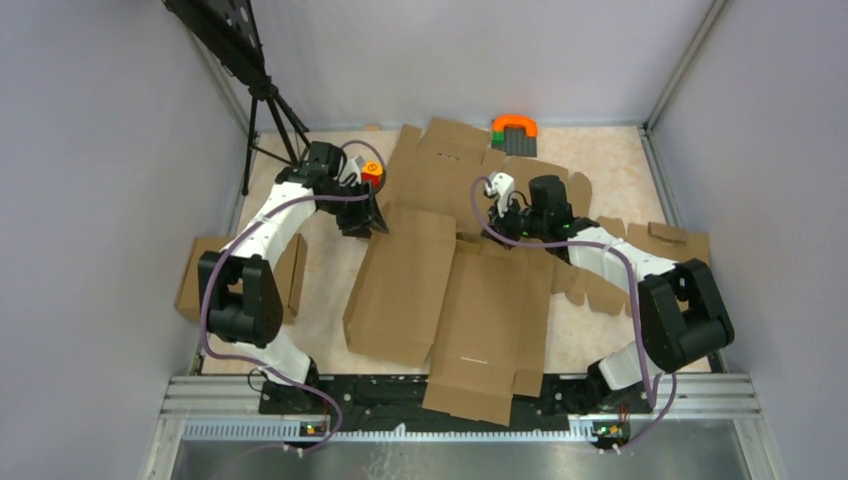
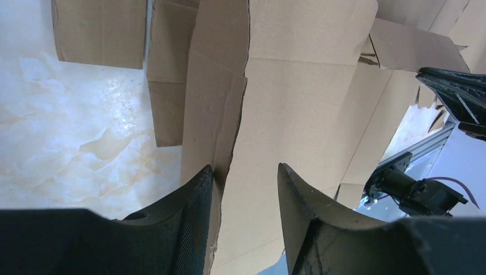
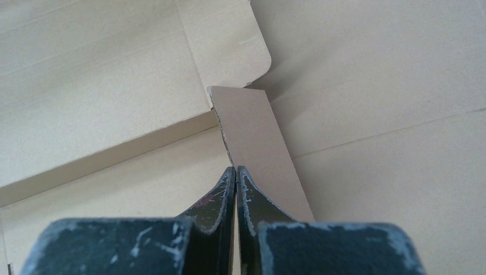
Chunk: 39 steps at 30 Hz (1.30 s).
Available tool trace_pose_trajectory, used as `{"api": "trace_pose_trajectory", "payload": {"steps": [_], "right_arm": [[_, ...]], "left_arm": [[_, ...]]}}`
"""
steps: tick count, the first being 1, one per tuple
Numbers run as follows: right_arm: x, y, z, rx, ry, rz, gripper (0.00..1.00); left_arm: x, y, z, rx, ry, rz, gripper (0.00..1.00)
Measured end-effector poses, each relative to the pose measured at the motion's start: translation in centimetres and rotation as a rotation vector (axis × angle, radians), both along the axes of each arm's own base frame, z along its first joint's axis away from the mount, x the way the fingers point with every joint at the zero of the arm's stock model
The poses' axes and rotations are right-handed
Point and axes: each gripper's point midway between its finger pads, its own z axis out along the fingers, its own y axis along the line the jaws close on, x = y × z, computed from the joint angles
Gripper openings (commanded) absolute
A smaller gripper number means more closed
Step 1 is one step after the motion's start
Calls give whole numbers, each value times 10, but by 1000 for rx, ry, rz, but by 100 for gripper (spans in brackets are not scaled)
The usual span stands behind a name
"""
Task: Fold the paper box
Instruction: Fold the paper box at the center of the board.
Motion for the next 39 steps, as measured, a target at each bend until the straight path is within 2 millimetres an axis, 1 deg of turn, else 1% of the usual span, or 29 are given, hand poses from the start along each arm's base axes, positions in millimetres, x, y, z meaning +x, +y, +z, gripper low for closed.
{"api": "trace_pose_trajectory", "payload": {"steps": [3, 5, 8, 13, 16, 18, 22, 23, 25, 26, 27, 28, 30, 31, 32, 33, 34, 35, 36, 38, 39], "right_arm": [[-2, 0, -2, -5, 7, 6, 0], [-7, -1, -6, -17, 26, 17, 0], [-17, 0, -15, -55, 78, 42, 0], [-26, 10, -31, -116, 159, 92, 0], [-31, 8, -41, -148, 200, 96, 0], [-33, 5, -44, -160, 215, 93, 0], [-33, 4, -44, -163, 214, 88, 1], [-32, 5, -44, -158, 213, 86, 6], [-29, 7, -38, -127, 217, 62, 23], [-26, 7, -34, -109, 218, 44, 31], [-22, 8, -27, -83, 212, 23, 41], [-17, 6, -21, -58, 209, -4, 48], [-3, -3, -6, -10, 200, -75, 71], [9, -12, 2, 10, 195, -128, 80], [19, -19, 8, 26, 195, -175, 84], [33, -30, 15, 40, 189, -233, 89], [40, -33, 21, 48, 188, -258, 91], [54, -46, 27, 53, 193, -304, 92], [67, -52, 32, 53, 203, -333, 92], [94, -57, 37, 39, 220, -363, 92], [104, -57, 36, 30, 226, -366, 92]], "left_arm": [[1, 0, -1, -2, 4, 5, 47], [2, 0, -1, -2, 2, 5, 47], [3, 1, -2, 2, 0, 11, 47], [5, 0, -1, -1, -6, 16, 47], [5, 1, -1, 2, -6, 17, 47], [5, 1, -1, 2, -6, 17, 47], [5, 0, -1, 2, -6, 17, 46], [5, 0, -1, 1, -6, 17, 46], [5, 0, -1, 1, -6, 17, 45], [5, 0, -1, 0, -5, 18, 42], [5, 0, -1, -1, -4, 18, 40], [4, -1, 0, -5, -3, 19, 37], [4, -3, 1, -19, 2, 18, 30], [4, -4, 2, -28, 3, 16, 27], [3, -6, 3, -37, 4, 15, 23], [4, -7, 4, -47, 1, 9, 19], [4, -8, 5, -55, 1, 7, 15], [4, -9, 6, -61, 1, 5, 13], [3, -11, 7, -69, -1, 0, 10], [3, -13, 8, -83, -3, -7, 5], [3, -13, 9, -88, -3, -10, 2]]}}
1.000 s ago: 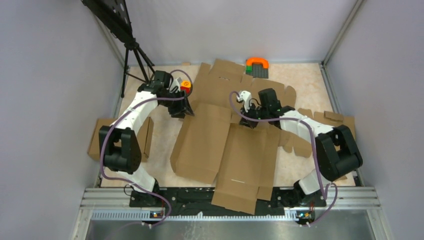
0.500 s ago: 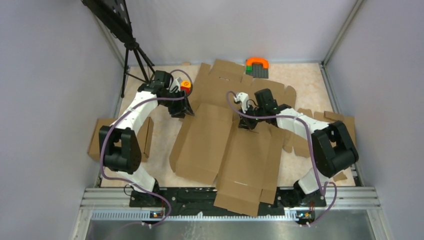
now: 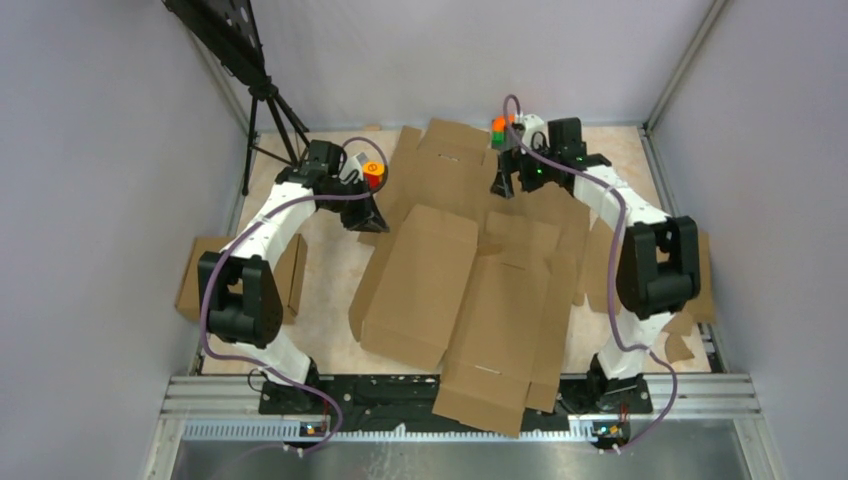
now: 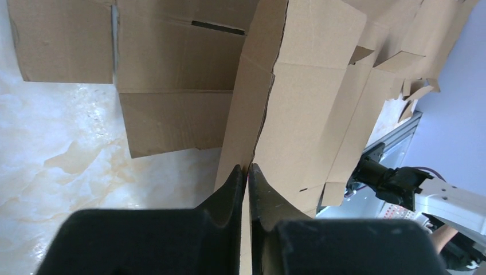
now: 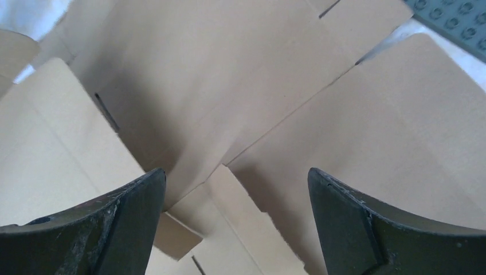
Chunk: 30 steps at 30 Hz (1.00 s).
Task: Fold the paper box
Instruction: Fold the paper box at the center of the board.
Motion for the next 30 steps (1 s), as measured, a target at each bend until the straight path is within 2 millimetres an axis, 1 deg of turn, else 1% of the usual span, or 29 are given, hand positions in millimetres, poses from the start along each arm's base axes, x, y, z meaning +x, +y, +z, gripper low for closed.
{"api": "trace_pose_trajectory", "payload": {"steps": [2, 3, 5, 7, 10, 11, 13, 16, 19, 20, 21, 22, 23, 26, 28, 29, 30], "right_arm": [[10, 0, -11, -23, 18, 10, 92], [10, -1, -21, -44, 34, 24, 92], [3, -4, -41, -86, 68, 58, 91], [-5, -7, -55, -125, 81, 110, 89], [-13, -10, -65, -159, 94, 184, 83], [-14, -11, -67, -165, 102, 206, 80], [-12, -12, -71, -173, 121, 238, 77], [-5, -15, -78, -189, 145, 275, 79], [-10, -19, -90, -206, 187, 298, 81], [-12, -22, -94, -209, 200, 300, 80], [-14, -22, -96, -210, 209, 303, 78], [-16, -23, -96, -208, 216, 308, 74], [-17, -22, -96, -206, 216, 315, 65], [-22, -21, -95, -190, 226, 343, 26], [-27, -19, -94, -175, 246, 364, 6], [-26, -18, -92, -165, 248, 372, 0], [-27, -16, -89, -155, 250, 380, 0]], "left_arm": [[0, -2, 2, -11, -1, -7, 0], [-1, -2, 2, -15, -2, -10, 0], [0, -3, 4, -19, -3, -12, 0], [1, -4, 6, -22, -9, -13, 0], [2, -4, 10, -26, -18, -15, 0], [3, -5, 11, -26, -22, -15, 0], [5, -5, 14, -28, -31, -15, 0], [7, -5, 18, -29, -40, -15, 0], [7, -5, 20, -30, -42, -15, 0], [8, -5, 21, -30, -43, -15, 0], [8, -5, 21, -30, -44, -15, 0], [8, -5, 22, -31, -43, -15, 0], [7, -5, 22, -30, -42, -15, 0], [6, -5, 22, -29, -37, -15, 0], [6, -5, 21, -28, -34, -15, 0], [6, -5, 22, -29, -33, -15, 0], [6, -5, 22, -29, -33, -15, 0]]}}
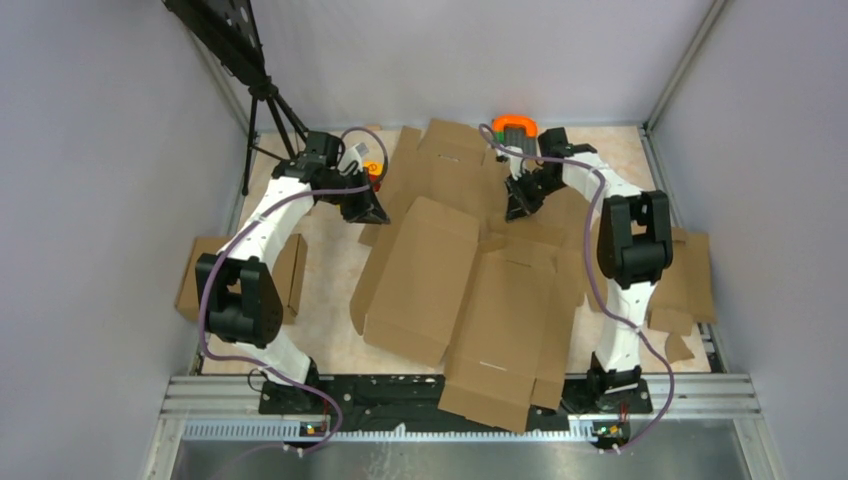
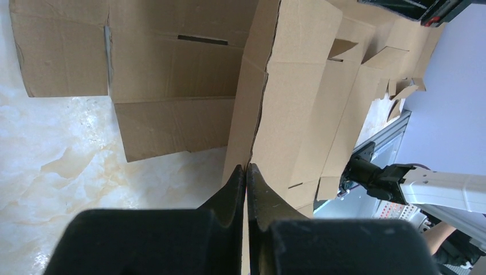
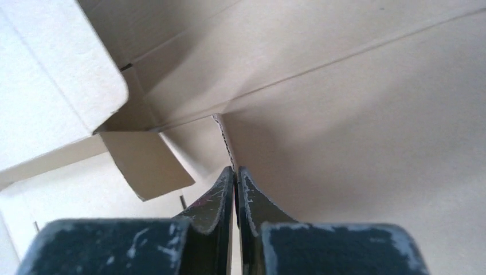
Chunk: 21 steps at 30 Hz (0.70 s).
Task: Fold the paper box
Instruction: Fold the paper box at the center of the board.
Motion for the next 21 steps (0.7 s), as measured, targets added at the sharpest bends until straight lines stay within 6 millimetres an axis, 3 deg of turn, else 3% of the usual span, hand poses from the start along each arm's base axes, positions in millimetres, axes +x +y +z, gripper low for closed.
{"api": "trace_pose_trajectory", "payload": {"steps": [8, 13, 21], "right_arm": [[-10, 10, 11, 67, 6, 16, 0], [-22, 22, 31, 78, -67, 34, 0], [-44, 64, 60, 90, -194, 103, 0]], "left_arm": [[7, -3, 15, -18, -37, -6, 0], [12, -3, 25, -23, -63, -5, 0], [21, 13, 28, -24, -71, 41, 0]]}}
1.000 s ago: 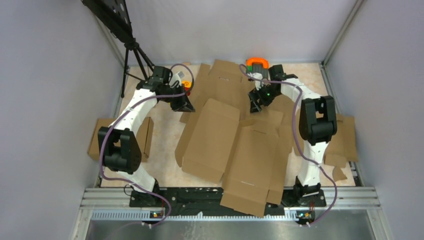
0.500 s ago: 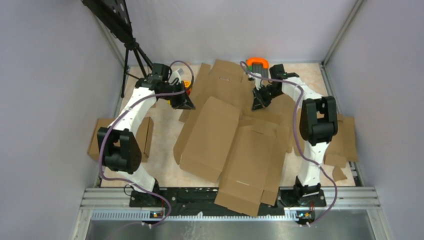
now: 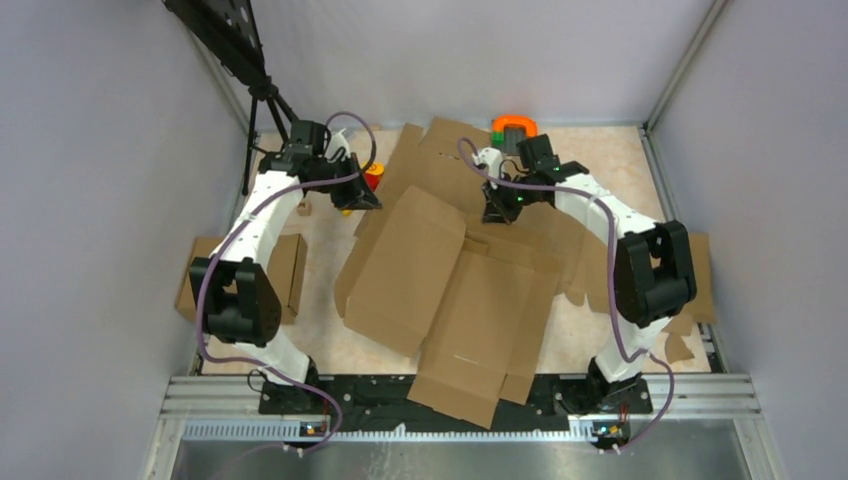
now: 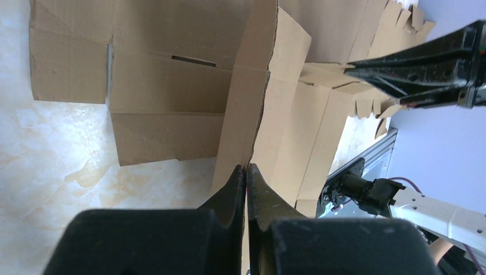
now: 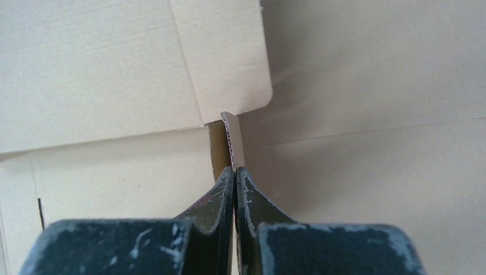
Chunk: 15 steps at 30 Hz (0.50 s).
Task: Fold the paper box
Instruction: Fold the paper box at the center of the board.
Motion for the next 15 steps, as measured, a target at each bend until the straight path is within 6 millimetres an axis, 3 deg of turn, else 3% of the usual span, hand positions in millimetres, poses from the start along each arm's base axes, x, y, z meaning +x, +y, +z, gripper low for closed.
{"api": "trace_pose_trajectory", "payload": {"steps": [6, 15], "right_arm": [[-12, 18, 2, -40, -80, 7, 0], [-23, 21, 1, -87, -196, -11, 0]], "left_arm": [[0, 3, -7, -6, 9, 11, 0], [-3, 9, -21, -26, 26, 40, 0]]}}
